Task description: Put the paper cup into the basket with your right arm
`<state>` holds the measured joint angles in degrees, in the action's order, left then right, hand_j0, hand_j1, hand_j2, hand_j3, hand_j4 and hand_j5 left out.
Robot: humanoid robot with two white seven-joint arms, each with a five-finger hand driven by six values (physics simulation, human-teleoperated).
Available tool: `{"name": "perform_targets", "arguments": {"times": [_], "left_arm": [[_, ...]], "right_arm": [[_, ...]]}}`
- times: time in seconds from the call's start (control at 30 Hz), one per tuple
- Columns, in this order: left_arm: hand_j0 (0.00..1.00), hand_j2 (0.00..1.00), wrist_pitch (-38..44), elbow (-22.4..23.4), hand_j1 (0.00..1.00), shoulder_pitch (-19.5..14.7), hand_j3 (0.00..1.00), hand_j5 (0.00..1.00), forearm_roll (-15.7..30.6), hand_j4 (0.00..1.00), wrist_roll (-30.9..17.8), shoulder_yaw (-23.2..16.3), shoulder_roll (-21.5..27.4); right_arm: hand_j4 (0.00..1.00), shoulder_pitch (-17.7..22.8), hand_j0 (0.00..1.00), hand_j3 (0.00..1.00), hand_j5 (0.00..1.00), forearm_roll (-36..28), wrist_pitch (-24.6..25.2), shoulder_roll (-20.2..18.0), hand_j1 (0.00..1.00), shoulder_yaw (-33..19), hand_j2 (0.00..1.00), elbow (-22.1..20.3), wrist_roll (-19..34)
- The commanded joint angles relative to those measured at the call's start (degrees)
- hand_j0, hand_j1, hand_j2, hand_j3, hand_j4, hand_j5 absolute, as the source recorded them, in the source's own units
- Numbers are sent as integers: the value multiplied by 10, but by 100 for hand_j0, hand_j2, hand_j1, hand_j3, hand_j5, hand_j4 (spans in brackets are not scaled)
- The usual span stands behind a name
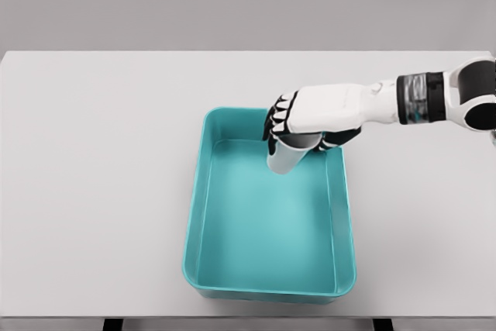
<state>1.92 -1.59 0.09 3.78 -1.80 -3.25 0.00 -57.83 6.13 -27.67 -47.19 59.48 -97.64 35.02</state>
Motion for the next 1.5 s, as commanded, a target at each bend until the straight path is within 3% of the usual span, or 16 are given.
{"name": "perform_targets", "arguments": {"times": [0.0,0.63,1.07,1.2,1.23,1.47], "left_arm": [[100,100,0,0,100,0,100,100,0,100,0,0,0],[100,100,0,0,100,0,100,100,0,100,0,0,0],[100,100,0,0,100,0,100,100,0,100,0,0,0],[100,100,0,0,100,0,100,100,0,100,0,0,0],[100,100,0,0,100,0,100,100,0,100,0,0,0],[100,100,0,0,100,0,100,100,0,100,0,0,0]], "right_arm": [[63,1,63,63,63,-2,3,10,63,10,63,10,0],[63,9,63,63,63,9,3,45,63,40,63,54,0],[65,9,65,65,65,10,3,47,65,52,65,54,0],[70,9,70,70,70,10,2,47,70,52,70,53,0],[81,9,81,81,81,10,3,47,81,52,81,53,0],[84,9,84,84,84,10,3,47,84,52,84,51,0]]}}
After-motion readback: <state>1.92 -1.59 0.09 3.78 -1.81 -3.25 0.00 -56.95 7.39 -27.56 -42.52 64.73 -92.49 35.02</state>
